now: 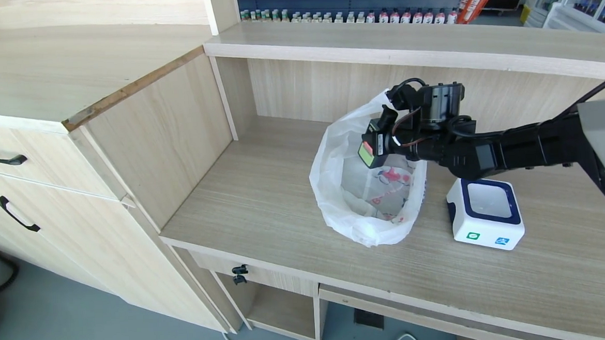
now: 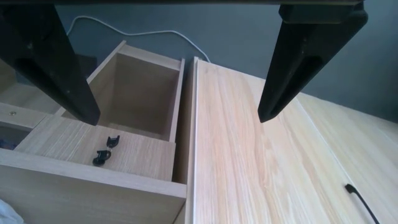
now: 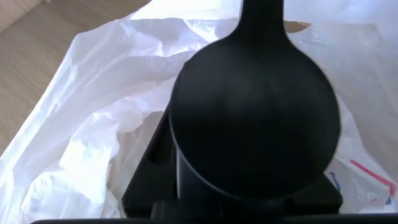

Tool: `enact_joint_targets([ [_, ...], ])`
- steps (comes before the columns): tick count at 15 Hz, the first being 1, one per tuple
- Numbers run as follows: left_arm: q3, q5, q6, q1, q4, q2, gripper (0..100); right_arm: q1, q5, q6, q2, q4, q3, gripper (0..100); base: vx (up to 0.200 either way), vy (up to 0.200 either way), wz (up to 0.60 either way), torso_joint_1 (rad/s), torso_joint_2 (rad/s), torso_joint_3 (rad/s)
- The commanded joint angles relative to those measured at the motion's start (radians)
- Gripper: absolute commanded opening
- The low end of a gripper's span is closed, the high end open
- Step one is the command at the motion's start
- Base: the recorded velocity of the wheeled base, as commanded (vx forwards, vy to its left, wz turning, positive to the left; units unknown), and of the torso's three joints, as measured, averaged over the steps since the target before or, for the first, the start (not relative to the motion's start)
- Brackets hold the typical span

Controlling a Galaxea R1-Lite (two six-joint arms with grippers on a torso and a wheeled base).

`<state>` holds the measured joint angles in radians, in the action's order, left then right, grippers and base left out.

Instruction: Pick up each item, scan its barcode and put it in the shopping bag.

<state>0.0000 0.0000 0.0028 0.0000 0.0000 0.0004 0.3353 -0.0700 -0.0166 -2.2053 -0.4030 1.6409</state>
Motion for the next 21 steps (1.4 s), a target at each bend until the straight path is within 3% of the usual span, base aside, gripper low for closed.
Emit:
enact_joint_targets([
  [1,0.0,0.0,0.0,0.0,0.0,0.0,100,0.004,0.012,0.0,-0.04,0.0,0.024,0,0.0,0.0,0.0,0.0,0.0,0.0],
  [16,0.0,0.0,0.0,0.0,0.0,0.0,100,-0.001,0.062,0.006,-0.09,0.061,0.089,0,0.0,0.0,0.0,0.0,0.0,0.0],
  [17,0.0,0.0,0.0,0.0,0.0,0.0,100,-0.001,0.061,0.01,-0.083,0.066,0.091,100,0.0,0.0,0.0,0.0,0.0,0.0],
  [21,0.0,0.0,0.0,0.0,0.0,0.0,100,0.007,0.021,0.006,0.044,0.179,0.089,100,0.0,0.0,0.0,0.0,0.0,0.0],
])
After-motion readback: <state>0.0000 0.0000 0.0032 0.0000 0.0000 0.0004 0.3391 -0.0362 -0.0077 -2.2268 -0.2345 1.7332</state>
